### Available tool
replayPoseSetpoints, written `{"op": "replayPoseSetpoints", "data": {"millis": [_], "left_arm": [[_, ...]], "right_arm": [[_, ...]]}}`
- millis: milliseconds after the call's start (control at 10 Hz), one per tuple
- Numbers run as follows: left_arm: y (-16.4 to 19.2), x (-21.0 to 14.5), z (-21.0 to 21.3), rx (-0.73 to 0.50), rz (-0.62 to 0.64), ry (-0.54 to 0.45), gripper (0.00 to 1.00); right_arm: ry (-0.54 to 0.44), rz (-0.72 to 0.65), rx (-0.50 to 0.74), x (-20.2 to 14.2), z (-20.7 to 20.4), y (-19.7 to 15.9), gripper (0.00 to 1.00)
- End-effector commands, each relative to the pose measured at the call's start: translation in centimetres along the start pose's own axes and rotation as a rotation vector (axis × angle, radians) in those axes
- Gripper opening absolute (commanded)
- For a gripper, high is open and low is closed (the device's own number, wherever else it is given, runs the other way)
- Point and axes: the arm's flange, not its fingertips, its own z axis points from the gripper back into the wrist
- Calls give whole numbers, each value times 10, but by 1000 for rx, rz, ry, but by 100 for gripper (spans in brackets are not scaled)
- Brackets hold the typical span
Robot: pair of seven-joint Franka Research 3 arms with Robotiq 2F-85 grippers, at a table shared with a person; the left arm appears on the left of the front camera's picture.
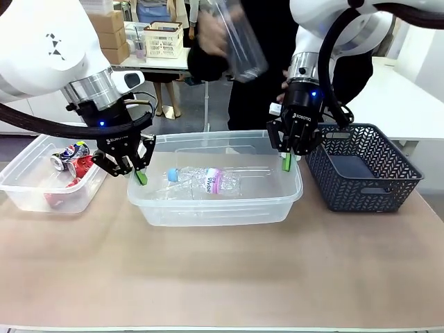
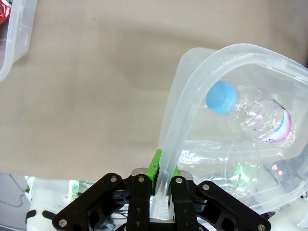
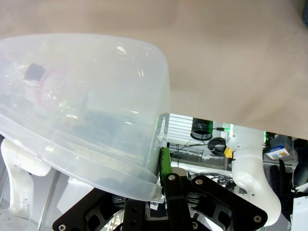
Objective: Sort the waste into each basket.
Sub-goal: Offer the picked Organizing box to the human.
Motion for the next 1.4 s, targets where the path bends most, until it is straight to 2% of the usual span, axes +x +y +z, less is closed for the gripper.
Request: {"op": "replayPoseSetpoints", "data": {"millis": [0,1300], "left_arm": [[2,0,2,-7,17,-15,6],[2,0,2,-7,17,-15,6]], "right_arm": [[-4,9,9,-3,-1,3,5],[-4,9,9,-3,-1,3,5]]}}
